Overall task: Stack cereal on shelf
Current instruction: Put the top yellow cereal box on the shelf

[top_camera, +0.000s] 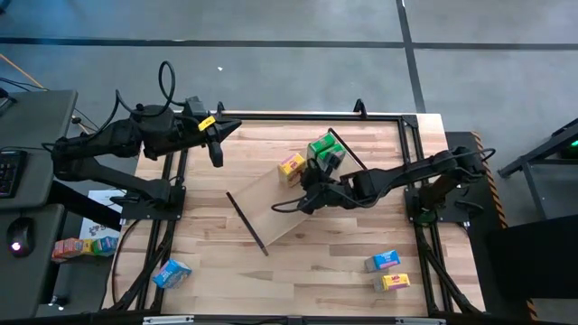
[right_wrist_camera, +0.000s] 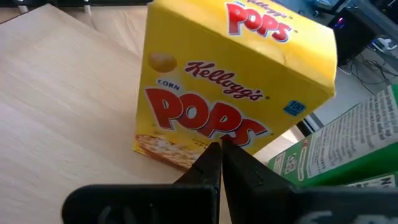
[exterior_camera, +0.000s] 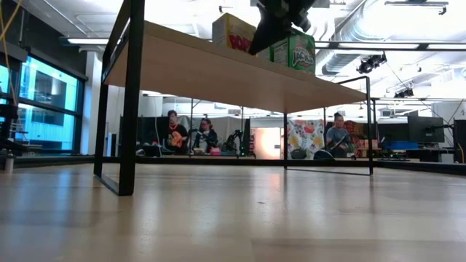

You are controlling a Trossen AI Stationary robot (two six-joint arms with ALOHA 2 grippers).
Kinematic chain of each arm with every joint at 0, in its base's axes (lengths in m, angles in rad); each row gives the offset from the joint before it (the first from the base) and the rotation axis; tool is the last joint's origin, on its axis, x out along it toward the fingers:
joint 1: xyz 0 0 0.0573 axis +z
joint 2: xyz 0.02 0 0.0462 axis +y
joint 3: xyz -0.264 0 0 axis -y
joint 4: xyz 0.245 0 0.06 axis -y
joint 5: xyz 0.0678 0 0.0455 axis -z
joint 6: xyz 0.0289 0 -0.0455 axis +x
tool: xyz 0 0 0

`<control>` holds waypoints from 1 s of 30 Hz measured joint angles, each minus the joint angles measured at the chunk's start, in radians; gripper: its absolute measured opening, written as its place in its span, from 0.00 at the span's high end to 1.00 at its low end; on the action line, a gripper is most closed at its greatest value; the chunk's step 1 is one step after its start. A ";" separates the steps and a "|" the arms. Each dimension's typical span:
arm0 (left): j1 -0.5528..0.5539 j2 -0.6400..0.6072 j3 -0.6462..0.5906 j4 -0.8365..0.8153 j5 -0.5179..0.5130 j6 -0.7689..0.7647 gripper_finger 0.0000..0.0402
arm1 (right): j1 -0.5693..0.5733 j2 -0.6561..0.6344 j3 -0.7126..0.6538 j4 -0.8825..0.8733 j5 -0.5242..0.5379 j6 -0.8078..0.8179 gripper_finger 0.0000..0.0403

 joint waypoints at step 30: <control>0.000 0.034 0.000 0.000 -0.001 -0.026 1.00 | -0.025 0.002 -0.001 0.156 -0.223 -0.026 1.00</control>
